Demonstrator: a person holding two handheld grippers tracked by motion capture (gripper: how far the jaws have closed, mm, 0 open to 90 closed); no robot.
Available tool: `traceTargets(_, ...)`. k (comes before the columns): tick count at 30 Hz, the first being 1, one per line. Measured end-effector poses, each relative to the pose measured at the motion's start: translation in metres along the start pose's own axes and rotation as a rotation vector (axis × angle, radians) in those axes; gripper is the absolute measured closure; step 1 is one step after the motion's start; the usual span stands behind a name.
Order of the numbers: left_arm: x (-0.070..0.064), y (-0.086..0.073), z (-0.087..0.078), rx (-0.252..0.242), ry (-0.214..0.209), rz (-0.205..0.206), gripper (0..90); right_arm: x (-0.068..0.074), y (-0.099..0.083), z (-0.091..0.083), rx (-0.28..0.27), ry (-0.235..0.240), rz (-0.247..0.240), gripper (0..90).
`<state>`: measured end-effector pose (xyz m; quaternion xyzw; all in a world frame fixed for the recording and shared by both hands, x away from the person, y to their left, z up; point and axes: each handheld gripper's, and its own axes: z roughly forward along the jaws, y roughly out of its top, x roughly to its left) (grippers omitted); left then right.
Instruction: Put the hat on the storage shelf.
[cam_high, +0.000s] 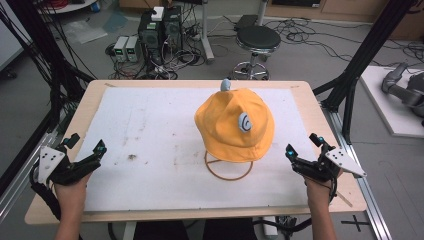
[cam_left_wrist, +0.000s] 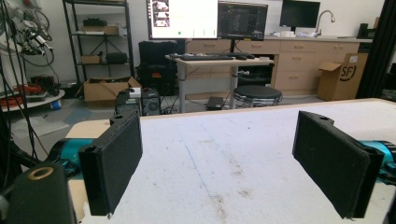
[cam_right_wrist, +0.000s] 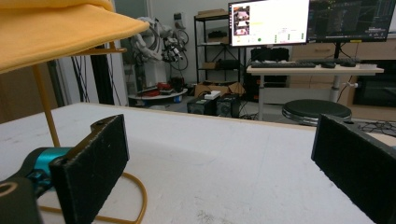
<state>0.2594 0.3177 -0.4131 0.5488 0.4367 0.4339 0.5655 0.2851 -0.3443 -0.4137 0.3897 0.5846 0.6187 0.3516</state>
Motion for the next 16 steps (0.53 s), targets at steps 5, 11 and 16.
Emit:
traceTargets(5, -0.0002, -0.0001, 0.0008, 0.002, -0.007, -0.002, 16.3, -0.0005, -0.0003, 0.0001, 0.003, 0.004, -0.007, 3.7)
traceTargets(11, -0.0009, -0.0002, 0.0013, 0.004, -0.019, 0.000, 16.4, -0.0010, -0.0006, -0.0002, 0.004, 0.003, -0.002, 3.6)
traceTargets(16, -0.0011, 0.0000, 0.0019, 0.003, -0.026, -0.002, 16.3, -0.0013, -0.0007, 0.0000, 0.008, 0.000, -0.004, 3.7)
